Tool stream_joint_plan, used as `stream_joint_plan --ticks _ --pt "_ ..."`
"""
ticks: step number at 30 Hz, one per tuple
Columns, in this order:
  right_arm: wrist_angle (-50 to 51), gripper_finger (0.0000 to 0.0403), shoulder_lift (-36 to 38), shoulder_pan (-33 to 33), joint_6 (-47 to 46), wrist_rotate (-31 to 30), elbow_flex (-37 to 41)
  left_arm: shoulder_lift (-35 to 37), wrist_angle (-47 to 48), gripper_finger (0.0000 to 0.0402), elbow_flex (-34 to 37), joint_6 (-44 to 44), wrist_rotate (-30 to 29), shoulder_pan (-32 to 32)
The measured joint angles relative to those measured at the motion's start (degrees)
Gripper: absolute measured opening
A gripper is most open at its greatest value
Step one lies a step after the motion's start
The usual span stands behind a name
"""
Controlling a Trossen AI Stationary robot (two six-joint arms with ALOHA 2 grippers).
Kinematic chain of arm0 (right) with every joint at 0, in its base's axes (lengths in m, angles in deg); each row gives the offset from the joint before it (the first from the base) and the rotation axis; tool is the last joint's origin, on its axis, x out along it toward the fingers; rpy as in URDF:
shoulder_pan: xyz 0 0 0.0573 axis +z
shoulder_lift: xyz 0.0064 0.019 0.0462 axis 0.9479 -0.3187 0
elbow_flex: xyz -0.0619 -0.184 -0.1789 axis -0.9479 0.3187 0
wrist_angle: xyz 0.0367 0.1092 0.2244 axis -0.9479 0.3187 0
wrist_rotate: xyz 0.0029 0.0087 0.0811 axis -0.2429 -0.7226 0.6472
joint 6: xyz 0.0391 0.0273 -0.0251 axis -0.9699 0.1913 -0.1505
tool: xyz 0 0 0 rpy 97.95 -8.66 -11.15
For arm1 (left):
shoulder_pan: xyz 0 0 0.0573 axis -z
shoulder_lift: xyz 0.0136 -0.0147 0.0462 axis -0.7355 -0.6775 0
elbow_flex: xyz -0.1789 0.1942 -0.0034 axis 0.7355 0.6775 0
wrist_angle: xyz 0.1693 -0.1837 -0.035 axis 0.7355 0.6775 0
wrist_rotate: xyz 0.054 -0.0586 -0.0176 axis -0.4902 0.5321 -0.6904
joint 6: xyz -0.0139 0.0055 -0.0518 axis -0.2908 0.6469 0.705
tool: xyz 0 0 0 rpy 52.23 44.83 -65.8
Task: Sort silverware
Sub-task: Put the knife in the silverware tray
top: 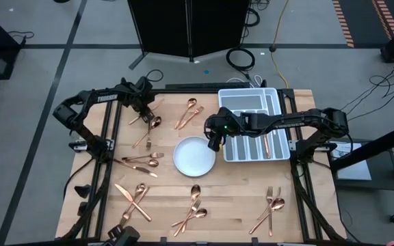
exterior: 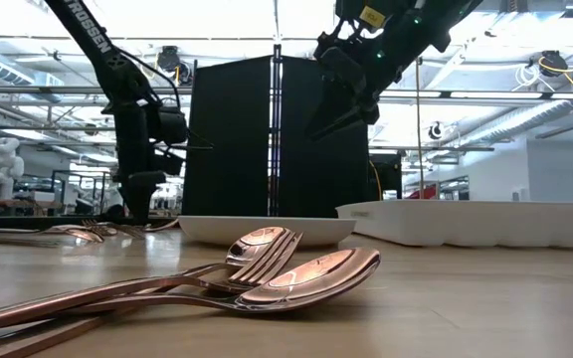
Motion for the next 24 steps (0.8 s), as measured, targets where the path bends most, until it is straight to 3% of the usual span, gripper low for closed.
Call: stream_joint_plan --ticks 6,16,24 --pt "0.52 0.0116 0.00 0.00 0.01 0.02 0.00 -0.76 -1.11 0.0125 0.07 -1.73 -0.17 0.43" --pt "1.41 0.0116 0.00 0.02 -0.93 0.02 0.00 -0.76 -1.94 0.0062 0.07 -2.19 -0.24 -0.83" --pt "3.44 0.0116 0.00 0.09 -2.07 0.02 0.00 -0.76 -1.72 0.0075 0.07 -0.63 0.44 -0.81"
